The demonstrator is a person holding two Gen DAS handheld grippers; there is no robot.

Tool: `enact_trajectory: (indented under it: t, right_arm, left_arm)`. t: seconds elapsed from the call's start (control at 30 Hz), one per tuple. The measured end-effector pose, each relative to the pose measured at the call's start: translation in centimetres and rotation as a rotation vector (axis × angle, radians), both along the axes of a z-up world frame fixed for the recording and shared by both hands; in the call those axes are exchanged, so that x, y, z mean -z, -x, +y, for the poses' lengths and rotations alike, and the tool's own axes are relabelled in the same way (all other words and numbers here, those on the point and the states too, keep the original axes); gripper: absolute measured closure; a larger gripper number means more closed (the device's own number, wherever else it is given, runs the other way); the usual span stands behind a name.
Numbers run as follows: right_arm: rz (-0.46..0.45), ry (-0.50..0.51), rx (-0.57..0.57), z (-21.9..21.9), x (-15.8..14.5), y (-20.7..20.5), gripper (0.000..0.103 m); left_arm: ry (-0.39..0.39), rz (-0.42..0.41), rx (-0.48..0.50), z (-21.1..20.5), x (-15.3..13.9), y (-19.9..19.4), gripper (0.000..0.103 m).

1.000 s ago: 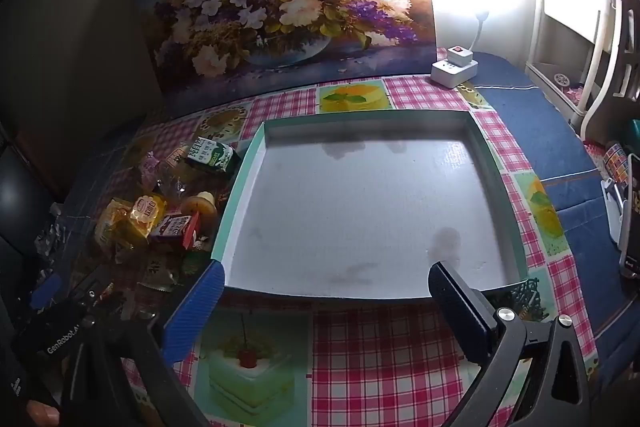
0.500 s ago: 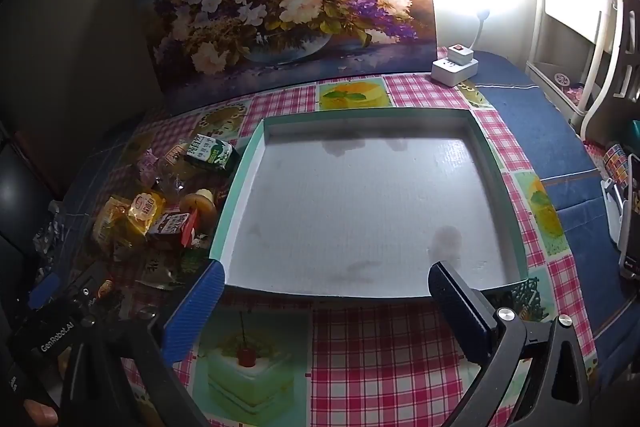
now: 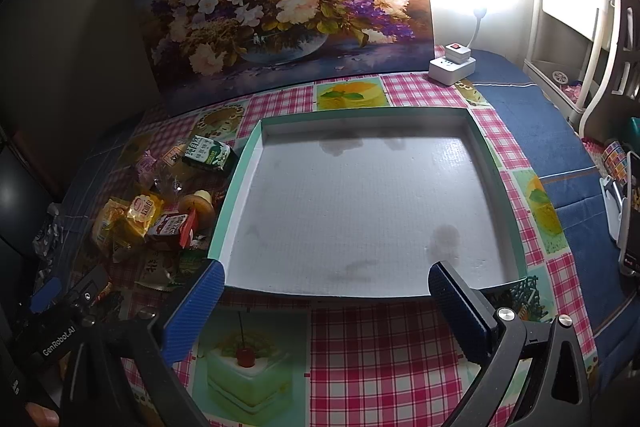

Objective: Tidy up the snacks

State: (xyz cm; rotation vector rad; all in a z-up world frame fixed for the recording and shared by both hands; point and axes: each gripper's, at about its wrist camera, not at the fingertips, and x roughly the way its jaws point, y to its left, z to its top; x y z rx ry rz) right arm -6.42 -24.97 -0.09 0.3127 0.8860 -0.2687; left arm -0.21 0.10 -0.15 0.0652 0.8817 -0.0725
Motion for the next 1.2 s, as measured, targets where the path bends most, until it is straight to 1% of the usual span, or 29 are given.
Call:
enact_trajectory:
  t: [0.7, 1.2]
  right_arm:
    - [0.001, 0.001, -0.001, 0.02, 0.12, -0.04, 0.0]
    - [0.017, 0.016, -0.003, 0.22, 0.37, -0.19, 0.0]
  left_arm:
    - [0.018, 0.013, -0.004, 0.34, 0.29, 0.02, 0.0]
    - [0.065, 0.048, -0.013, 0.96, 0.85, -0.5, 0.0]
